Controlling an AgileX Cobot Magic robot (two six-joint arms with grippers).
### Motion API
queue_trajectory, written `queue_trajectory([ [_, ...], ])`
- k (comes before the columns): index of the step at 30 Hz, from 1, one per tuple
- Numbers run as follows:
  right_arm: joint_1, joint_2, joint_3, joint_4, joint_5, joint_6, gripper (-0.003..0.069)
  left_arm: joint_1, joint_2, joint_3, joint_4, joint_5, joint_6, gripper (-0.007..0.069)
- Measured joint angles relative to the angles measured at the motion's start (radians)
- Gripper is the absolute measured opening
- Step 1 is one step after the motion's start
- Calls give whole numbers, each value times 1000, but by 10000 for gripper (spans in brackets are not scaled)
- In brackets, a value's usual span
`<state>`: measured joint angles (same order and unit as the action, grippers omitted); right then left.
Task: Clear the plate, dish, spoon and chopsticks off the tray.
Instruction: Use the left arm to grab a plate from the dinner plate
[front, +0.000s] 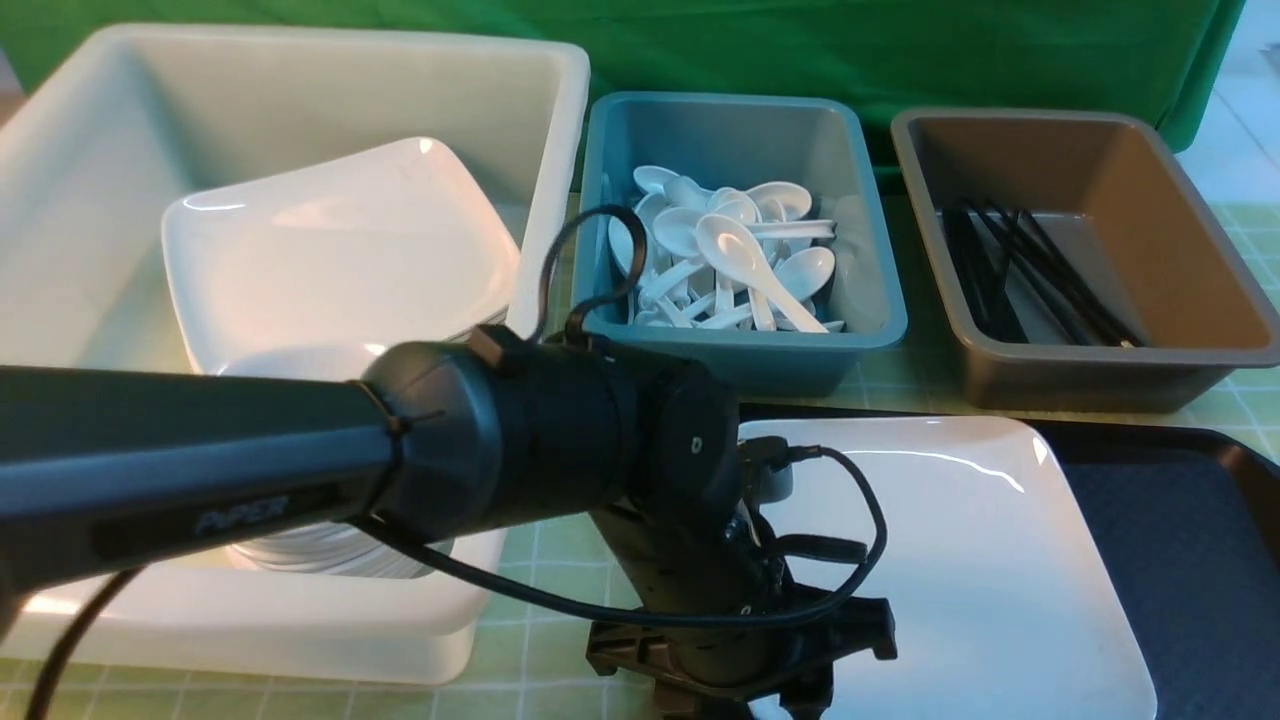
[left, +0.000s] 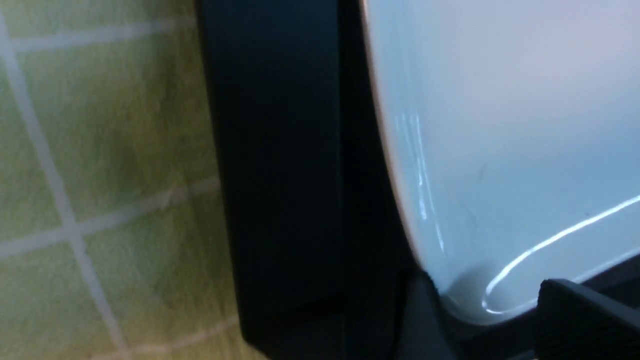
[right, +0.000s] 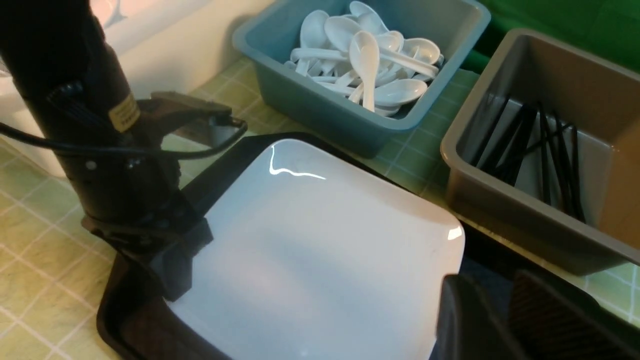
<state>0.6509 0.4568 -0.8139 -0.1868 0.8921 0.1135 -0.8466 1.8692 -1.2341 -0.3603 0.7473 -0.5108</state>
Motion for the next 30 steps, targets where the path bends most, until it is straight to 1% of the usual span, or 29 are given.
queue_trajectory([
  [10, 0, 0, 0, 0, 0, 0, 136, 0, 34, -1, -3, -31, -14, 298],
  [17, 0, 0, 0, 0, 0, 0, 141, 0, 64, -2, 17, -132, -21, 302],
  [25, 0, 0, 0, 0, 0, 0, 145, 0, 84, -2, 32, -294, -17, 298],
  [27, 0, 0, 0, 0, 0, 0, 147, 0, 84, -2, 34, -309, -17, 259],
  [29, 0, 0, 0, 0, 0, 0, 148, 0, 86, -2, 32, -311, -14, 195],
  [30, 0, 0, 0, 0, 0, 0, 148, 0, 85, -2, 25, -314, -11, 148],
])
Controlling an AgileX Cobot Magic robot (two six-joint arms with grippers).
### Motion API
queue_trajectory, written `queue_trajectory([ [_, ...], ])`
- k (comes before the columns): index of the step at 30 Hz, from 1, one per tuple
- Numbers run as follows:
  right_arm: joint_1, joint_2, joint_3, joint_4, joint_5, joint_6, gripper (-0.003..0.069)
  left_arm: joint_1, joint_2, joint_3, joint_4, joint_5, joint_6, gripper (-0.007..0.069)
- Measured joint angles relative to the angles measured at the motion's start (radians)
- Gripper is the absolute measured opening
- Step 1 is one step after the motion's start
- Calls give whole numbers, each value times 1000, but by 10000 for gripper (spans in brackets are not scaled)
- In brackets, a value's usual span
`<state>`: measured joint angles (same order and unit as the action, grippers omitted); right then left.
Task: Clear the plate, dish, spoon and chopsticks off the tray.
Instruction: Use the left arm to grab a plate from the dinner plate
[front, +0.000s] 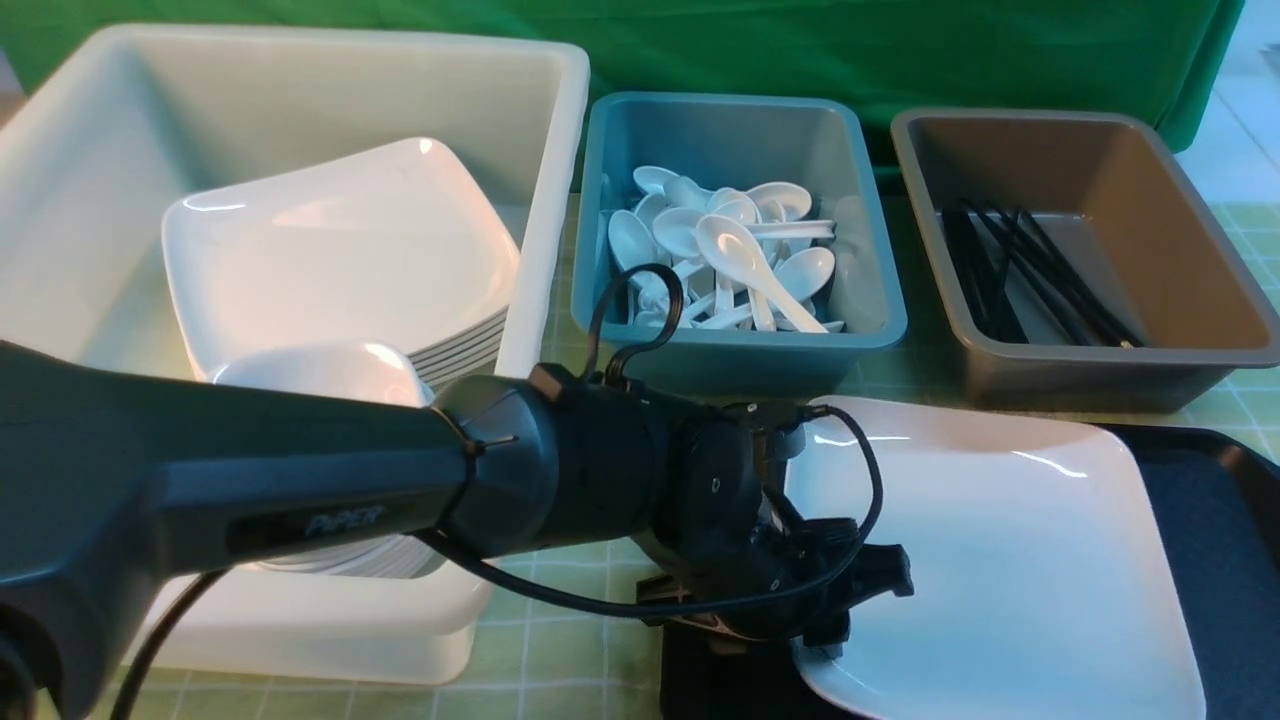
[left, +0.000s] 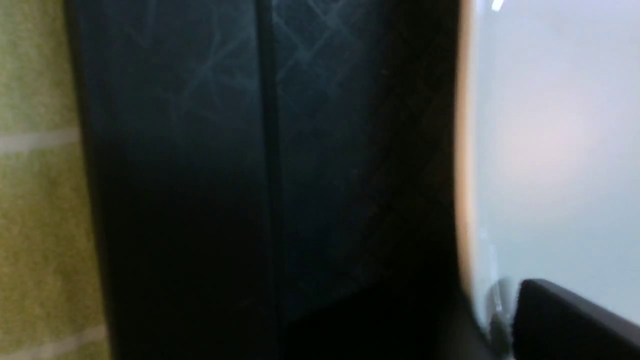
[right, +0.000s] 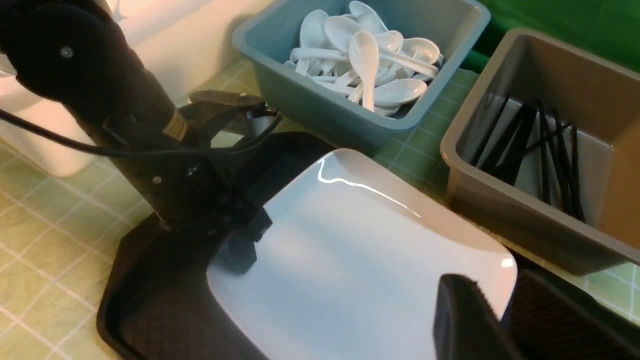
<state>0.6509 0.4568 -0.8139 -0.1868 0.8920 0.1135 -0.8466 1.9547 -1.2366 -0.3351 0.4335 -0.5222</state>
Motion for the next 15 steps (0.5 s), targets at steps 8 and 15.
queue_trajectory([
  [8, 0, 0, 0, 0, 0, 0, 157, 0, -9, -2, -118, -15, 89, 40],
  [15, 0, 0, 0, 0, 3, 0, 162, 0, -85, -2, -228, 26, 215, 16],
])
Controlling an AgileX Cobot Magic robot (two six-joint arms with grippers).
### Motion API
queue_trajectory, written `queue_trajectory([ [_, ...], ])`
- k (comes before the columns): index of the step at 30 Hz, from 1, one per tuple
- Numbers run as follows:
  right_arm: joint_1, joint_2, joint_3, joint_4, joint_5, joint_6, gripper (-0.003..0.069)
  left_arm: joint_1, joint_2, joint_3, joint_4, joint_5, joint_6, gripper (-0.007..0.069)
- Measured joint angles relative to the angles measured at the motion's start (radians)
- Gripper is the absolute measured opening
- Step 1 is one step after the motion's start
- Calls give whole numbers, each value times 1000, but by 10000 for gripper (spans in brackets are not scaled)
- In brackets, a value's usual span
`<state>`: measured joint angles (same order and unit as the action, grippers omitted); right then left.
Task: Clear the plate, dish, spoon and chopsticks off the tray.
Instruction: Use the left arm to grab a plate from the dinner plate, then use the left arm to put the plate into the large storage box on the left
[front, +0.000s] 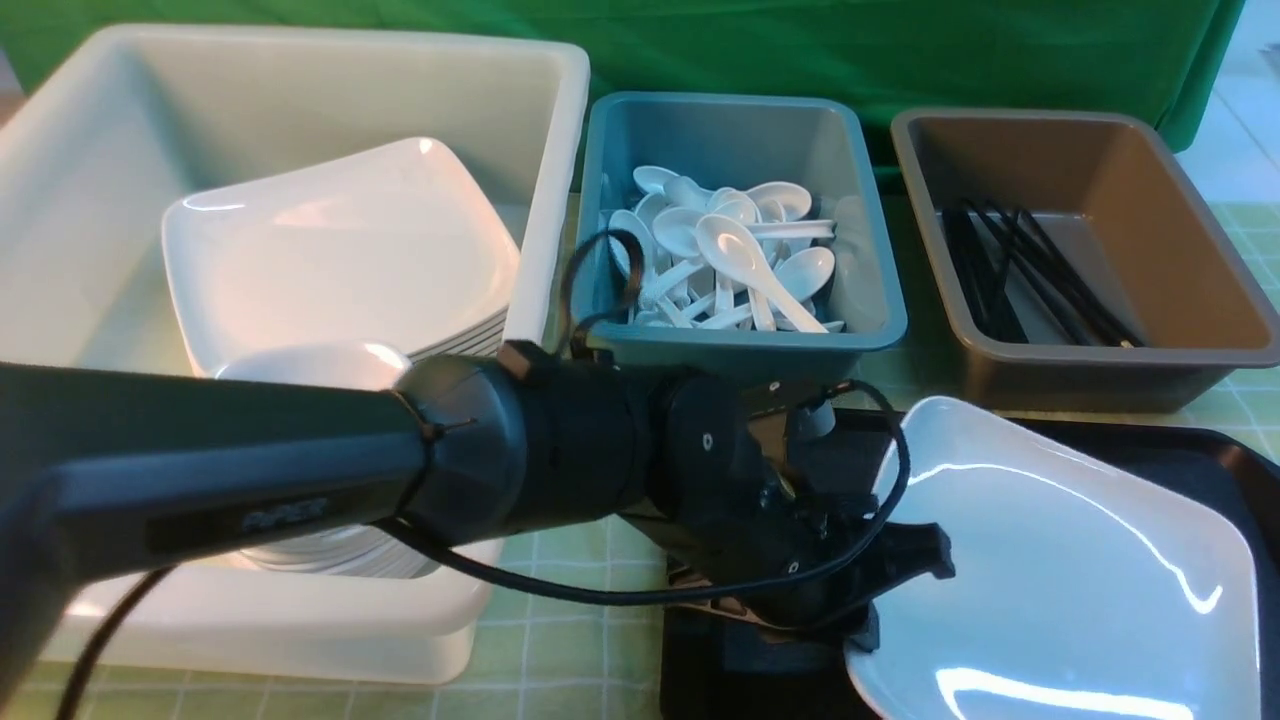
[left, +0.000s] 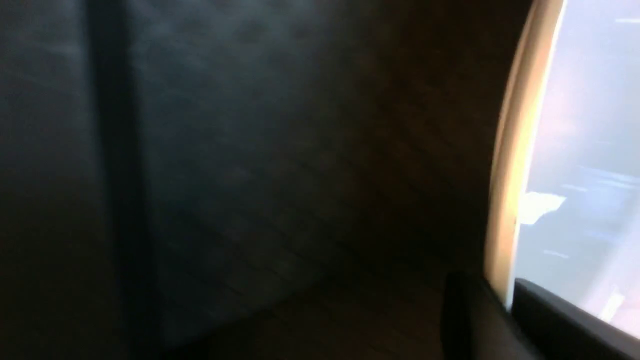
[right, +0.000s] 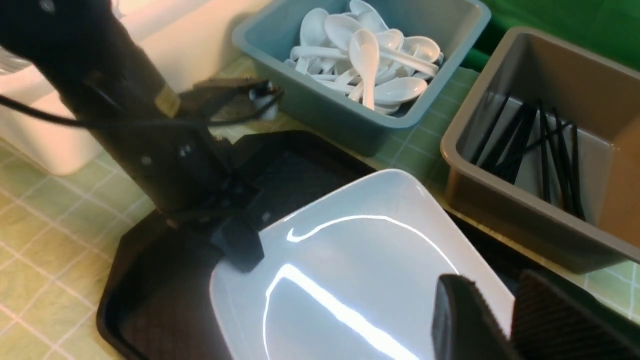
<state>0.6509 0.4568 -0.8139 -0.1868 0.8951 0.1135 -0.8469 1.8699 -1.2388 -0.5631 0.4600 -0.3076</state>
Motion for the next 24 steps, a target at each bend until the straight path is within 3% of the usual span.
queue_trajectory([
  [12, 0, 0, 0, 0, 0, -1, 171, 55, -241, 4, -10, 24, 33, 11],
  [20, 0, 0, 0, 0, 0, -1, 177, 313, -441, 5, -10, 78, 36, 11],
  [24, 0, 0, 0, 0, -1, -1, 185, 564, -546, 5, -10, 144, 43, 11],
])
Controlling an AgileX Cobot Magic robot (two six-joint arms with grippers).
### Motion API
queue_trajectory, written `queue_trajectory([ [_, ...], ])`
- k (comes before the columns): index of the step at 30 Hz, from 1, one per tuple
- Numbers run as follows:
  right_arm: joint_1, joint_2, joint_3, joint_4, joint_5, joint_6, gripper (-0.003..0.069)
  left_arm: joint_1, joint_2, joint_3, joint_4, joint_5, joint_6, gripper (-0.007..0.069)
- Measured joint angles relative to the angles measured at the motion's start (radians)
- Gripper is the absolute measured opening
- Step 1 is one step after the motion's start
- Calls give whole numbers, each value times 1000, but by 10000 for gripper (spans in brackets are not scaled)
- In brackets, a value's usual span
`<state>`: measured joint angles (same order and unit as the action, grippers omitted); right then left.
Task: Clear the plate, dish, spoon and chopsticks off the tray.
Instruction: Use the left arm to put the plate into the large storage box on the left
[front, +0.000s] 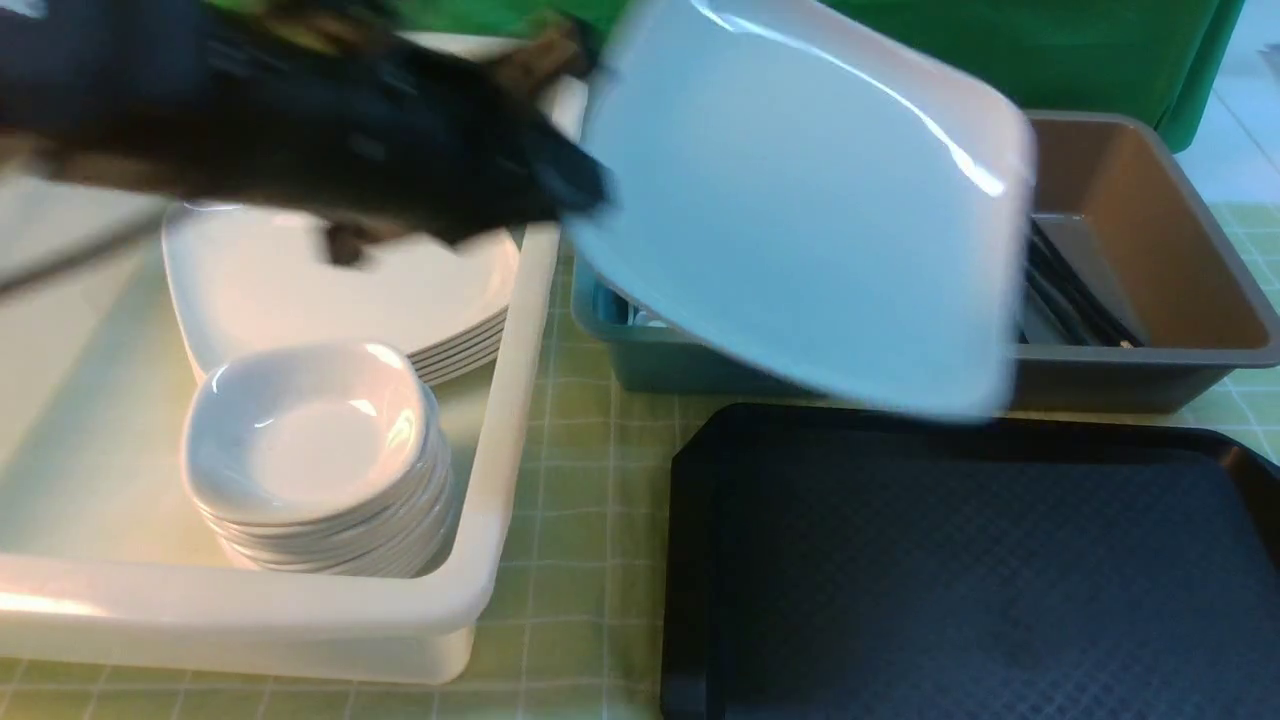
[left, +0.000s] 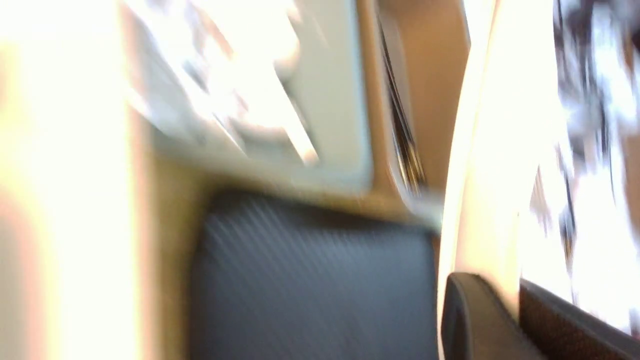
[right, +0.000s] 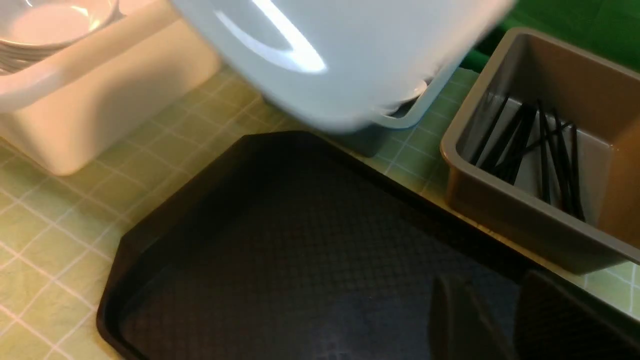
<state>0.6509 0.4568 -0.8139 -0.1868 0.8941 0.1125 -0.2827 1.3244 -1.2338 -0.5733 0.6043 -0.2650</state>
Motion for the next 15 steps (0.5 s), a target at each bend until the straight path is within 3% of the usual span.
queue_trajectory([
  [7, 0, 0, 0, 0, 0, 0, 190, 388, -49, 0, 4, 18, 1, 11],
  [15, 0, 0, 0, 0, -3, 0, 197, 532, 31, 0, -1, 18, 0, 11],
])
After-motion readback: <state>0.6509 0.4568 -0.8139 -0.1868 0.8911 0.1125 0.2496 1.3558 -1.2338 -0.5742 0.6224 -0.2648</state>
